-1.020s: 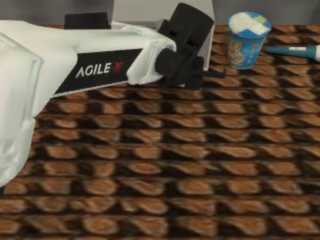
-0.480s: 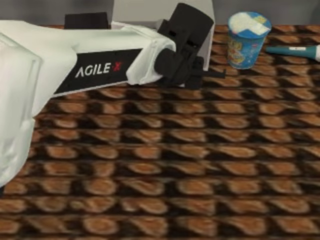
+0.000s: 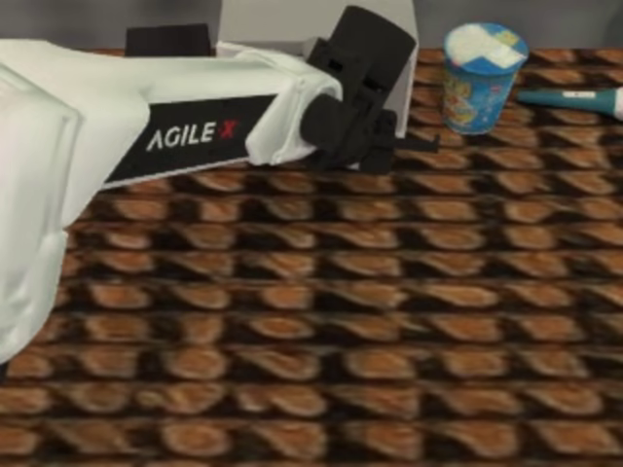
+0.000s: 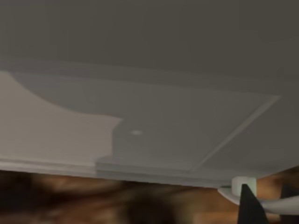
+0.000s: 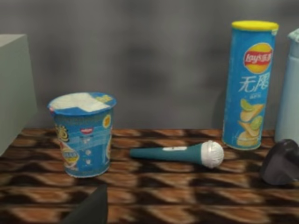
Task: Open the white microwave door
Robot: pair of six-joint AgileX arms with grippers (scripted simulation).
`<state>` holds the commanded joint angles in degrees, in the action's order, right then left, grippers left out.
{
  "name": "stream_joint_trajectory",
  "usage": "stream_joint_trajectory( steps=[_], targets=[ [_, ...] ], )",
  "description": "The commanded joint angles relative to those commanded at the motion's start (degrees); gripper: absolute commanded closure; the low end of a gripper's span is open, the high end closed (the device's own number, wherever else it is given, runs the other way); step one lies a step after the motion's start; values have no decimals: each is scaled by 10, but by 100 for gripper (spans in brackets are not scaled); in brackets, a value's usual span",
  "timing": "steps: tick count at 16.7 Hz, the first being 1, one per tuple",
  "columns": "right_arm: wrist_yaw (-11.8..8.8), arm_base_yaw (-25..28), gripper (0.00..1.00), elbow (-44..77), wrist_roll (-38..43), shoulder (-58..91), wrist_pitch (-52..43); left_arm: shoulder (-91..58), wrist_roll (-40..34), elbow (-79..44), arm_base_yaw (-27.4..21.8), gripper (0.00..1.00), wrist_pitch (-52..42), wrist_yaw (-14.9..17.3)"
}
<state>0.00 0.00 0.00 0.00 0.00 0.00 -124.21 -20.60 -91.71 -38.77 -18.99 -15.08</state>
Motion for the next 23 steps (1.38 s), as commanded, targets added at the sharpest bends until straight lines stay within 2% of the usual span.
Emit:
stream_joint_trajectory(
  steps=[12, 23],
  targets=[
    [0, 0, 0, 0, 0, 0, 0, 17, 22, 28, 4, 100, 17, 17],
    [0, 0, 0, 0, 0, 0, 0, 17, 22, 28, 4, 100, 17, 17]
  ],
)
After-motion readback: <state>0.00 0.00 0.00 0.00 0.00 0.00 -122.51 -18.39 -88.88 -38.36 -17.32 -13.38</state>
